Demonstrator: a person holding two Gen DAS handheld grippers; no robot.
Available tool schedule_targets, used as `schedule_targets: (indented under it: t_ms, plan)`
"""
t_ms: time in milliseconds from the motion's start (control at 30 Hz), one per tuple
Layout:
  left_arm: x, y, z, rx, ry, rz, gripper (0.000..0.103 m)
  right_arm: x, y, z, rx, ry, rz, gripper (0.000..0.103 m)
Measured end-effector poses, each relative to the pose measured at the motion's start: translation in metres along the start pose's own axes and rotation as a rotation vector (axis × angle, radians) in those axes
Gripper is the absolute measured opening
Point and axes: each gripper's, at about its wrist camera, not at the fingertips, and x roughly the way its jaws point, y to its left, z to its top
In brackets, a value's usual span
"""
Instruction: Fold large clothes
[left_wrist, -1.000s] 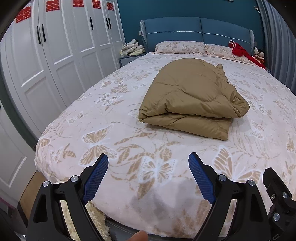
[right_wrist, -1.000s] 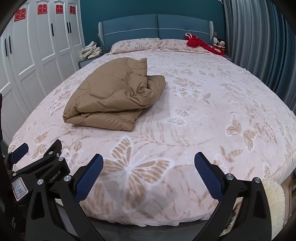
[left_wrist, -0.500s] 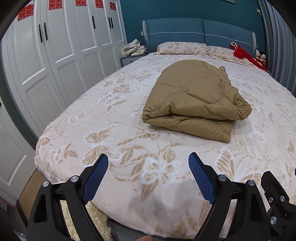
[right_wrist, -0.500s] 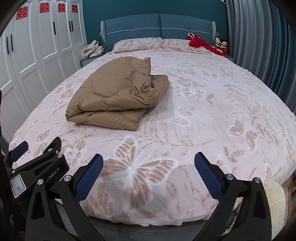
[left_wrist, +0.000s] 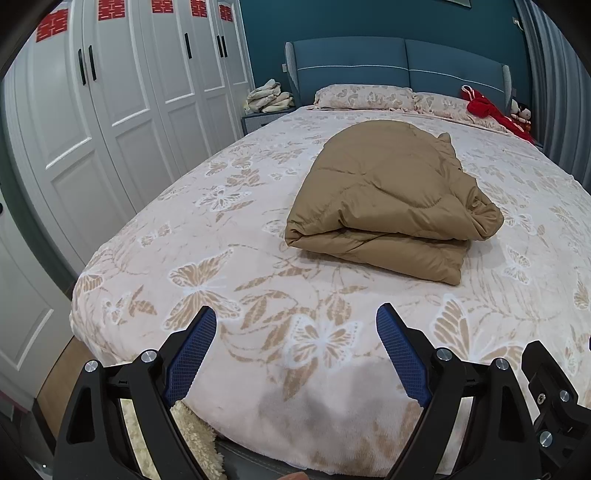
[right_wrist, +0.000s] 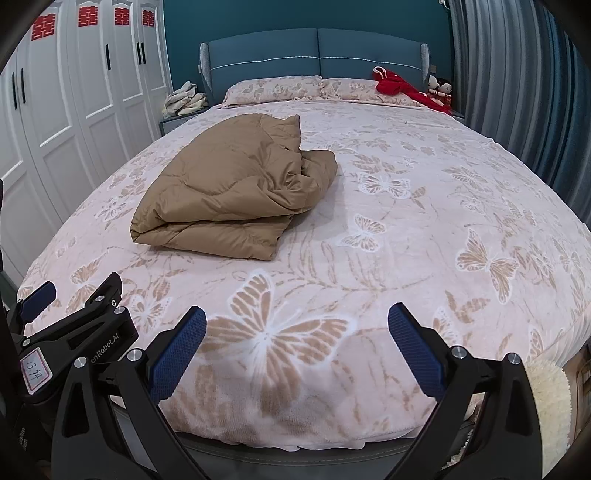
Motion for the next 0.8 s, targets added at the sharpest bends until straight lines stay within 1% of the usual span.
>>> schedule_targets:
  t_ms: [533, 800]
  plan:
    - [0.002, 0.0008, 0.0003, -0.002, 0.016, -0.012, 0.087, 0.0002, 0.0016, -0.0009, -0.002, 0.001, -0.006, 0.097]
    - [0.002, -0.0011, -0.0013, -0.008, 0.013, -0.001, 0.086, -0.0008, 0.0011, -0.0021, 0.002, -0.002, -0.01, 0.097]
